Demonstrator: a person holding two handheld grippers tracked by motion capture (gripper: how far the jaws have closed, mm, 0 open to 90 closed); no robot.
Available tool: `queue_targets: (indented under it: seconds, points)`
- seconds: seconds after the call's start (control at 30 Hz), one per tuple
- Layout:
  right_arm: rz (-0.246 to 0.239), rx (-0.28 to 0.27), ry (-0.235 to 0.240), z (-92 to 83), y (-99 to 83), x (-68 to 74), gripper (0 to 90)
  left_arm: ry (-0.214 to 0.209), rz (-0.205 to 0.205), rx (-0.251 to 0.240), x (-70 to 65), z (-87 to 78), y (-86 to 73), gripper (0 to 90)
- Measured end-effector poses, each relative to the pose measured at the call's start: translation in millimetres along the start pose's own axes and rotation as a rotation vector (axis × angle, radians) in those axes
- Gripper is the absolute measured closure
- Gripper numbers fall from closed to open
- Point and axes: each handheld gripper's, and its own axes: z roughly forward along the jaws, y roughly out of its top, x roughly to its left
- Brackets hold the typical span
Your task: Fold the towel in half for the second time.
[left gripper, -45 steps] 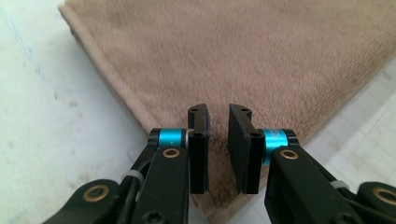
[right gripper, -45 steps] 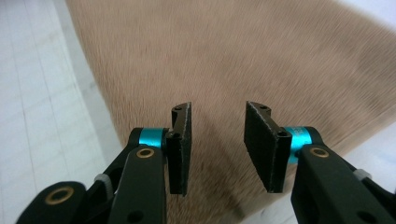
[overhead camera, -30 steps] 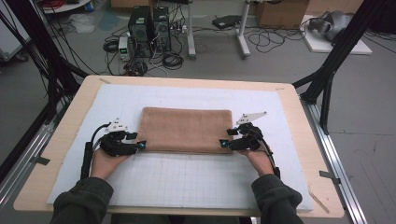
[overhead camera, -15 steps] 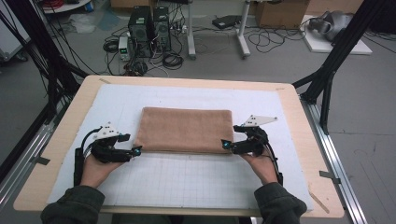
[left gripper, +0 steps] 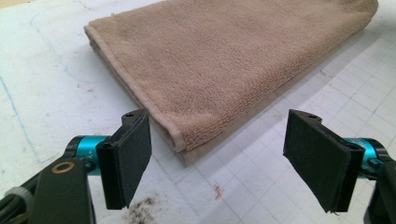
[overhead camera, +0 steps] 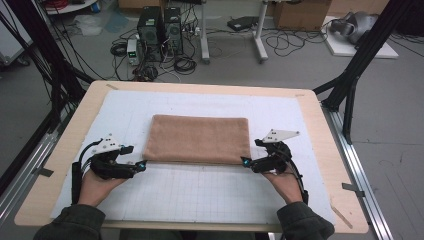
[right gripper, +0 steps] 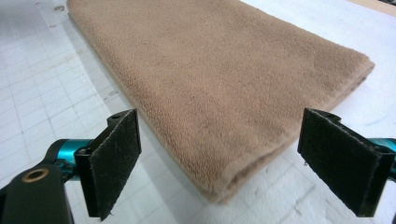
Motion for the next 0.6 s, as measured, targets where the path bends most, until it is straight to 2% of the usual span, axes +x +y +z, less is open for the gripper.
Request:
queue_targets:
  seconds: [0.3, 0.6]
  points:
    - [-0.02, -0.016, -0.003, -18.5, -9.3, 2.9, 12.3, 0.0, -0.017, -0.006, -2.8, -9.1, -7.8, 19.8]
    - [-0.003, -0.032, -0.021, -38.7, -26.8, 4.0, 12.3, 0.004, -0.002, -0.012, -8.3, -16.7, -12.0, 18.8]
